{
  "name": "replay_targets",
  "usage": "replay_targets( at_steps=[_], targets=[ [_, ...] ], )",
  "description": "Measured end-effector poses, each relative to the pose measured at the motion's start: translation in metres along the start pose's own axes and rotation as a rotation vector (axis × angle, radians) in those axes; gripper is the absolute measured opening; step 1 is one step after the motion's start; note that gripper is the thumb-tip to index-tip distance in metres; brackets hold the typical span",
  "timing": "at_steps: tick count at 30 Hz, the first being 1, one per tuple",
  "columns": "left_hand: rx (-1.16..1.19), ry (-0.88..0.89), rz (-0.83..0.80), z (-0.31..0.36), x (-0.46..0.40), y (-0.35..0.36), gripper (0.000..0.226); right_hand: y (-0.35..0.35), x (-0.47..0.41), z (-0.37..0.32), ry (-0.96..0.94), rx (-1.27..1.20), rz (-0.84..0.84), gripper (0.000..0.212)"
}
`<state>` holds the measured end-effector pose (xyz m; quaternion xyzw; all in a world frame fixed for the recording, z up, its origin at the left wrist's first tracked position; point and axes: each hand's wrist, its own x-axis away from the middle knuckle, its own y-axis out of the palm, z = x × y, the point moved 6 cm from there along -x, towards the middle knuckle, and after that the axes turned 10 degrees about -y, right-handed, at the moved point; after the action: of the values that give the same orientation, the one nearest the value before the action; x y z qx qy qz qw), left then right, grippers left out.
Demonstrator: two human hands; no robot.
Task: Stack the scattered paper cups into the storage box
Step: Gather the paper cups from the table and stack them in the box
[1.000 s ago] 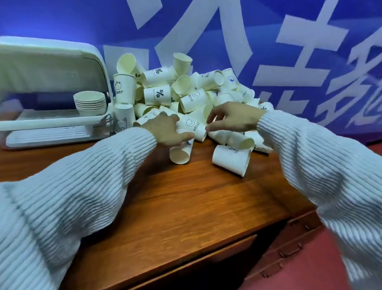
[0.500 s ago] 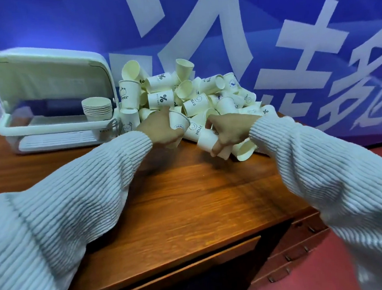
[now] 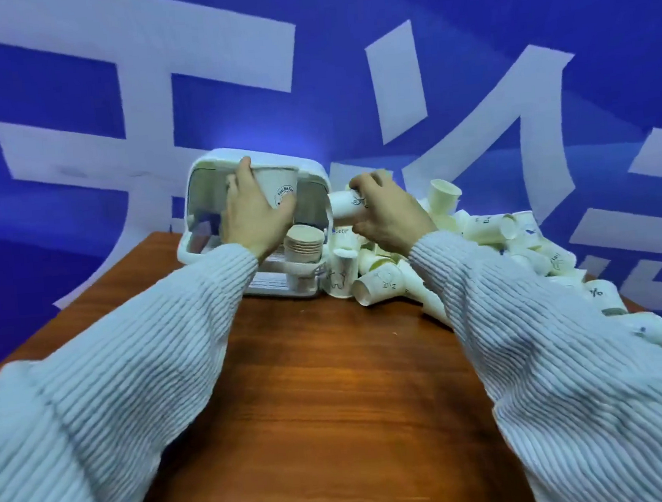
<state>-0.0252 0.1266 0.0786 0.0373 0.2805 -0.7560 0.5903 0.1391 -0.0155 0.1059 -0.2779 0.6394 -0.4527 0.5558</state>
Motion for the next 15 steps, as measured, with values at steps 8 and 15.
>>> replay_targets(
  at_steps=[8,15],
  targets=[
    [-0.043,0.010,0.071,-0.037,-0.017,-0.020,0.081,0.026,-0.045,-0.046,-0.293,0.230,-0.051,0.066],
    [-0.021,0.037,0.065,-0.043,-0.022,-0.009,0.080,0.057,-0.051,-0.058,-0.403,0.196,-0.117,0.032]
  ],
)
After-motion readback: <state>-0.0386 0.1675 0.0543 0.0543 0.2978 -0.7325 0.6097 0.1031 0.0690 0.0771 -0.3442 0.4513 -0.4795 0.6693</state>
